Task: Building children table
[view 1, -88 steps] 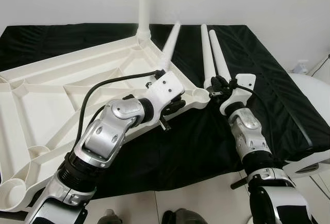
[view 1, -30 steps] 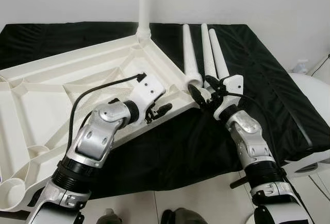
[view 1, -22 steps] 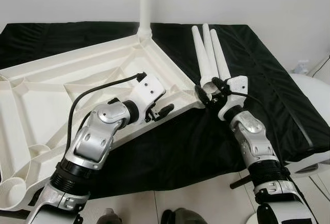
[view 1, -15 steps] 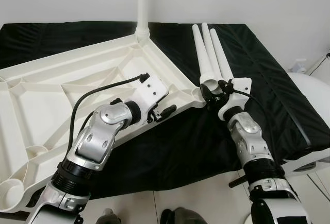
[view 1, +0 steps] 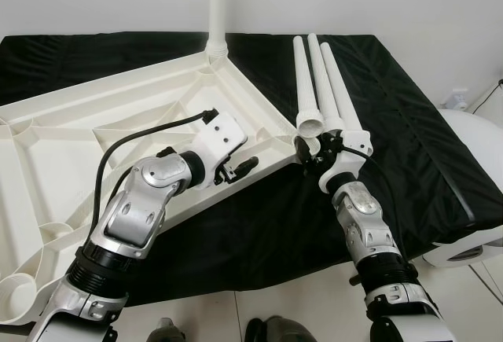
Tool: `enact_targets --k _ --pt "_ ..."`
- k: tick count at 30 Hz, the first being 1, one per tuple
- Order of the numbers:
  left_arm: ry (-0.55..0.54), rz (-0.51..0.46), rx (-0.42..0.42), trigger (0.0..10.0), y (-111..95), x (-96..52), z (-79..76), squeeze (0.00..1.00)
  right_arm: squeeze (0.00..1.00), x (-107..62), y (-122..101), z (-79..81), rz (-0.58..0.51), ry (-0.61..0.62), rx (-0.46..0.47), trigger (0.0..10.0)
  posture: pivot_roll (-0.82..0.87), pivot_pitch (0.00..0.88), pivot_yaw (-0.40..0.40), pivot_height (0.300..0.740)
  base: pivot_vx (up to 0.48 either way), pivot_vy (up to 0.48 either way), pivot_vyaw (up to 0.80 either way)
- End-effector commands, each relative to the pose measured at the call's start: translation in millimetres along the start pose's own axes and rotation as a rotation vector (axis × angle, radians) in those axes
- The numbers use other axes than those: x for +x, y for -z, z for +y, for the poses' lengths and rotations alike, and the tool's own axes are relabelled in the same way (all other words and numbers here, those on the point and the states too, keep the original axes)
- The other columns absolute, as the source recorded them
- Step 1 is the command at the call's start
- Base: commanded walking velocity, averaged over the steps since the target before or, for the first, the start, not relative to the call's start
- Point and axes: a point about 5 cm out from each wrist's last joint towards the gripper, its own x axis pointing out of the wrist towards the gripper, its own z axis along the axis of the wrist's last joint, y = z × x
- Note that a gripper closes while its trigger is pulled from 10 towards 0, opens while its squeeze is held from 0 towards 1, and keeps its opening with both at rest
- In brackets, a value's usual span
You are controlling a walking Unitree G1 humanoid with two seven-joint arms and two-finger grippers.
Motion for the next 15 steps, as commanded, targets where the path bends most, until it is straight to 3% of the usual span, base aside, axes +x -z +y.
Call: enact_targets --k 1,15 --pt "-0.021 -0.010 0.014 10.0 -2.7 -1.2 -0.5 0.00 0.00 1.2 -1.4 -5.5 -0.008 0.039 -0.012 10.0 0.01 0.071 -0.072 0.740 0.000 0.000 0.00" --pt "-0.033 -0.003 0.012 10.0 -1.1 -2.2 1.0 0.00 0.00 6.9 -6.4 -21.4 -0.017 0.173 -0.040 10.0 0.01 0.074 -0.069 0.740 0.000 0.000 0.00"
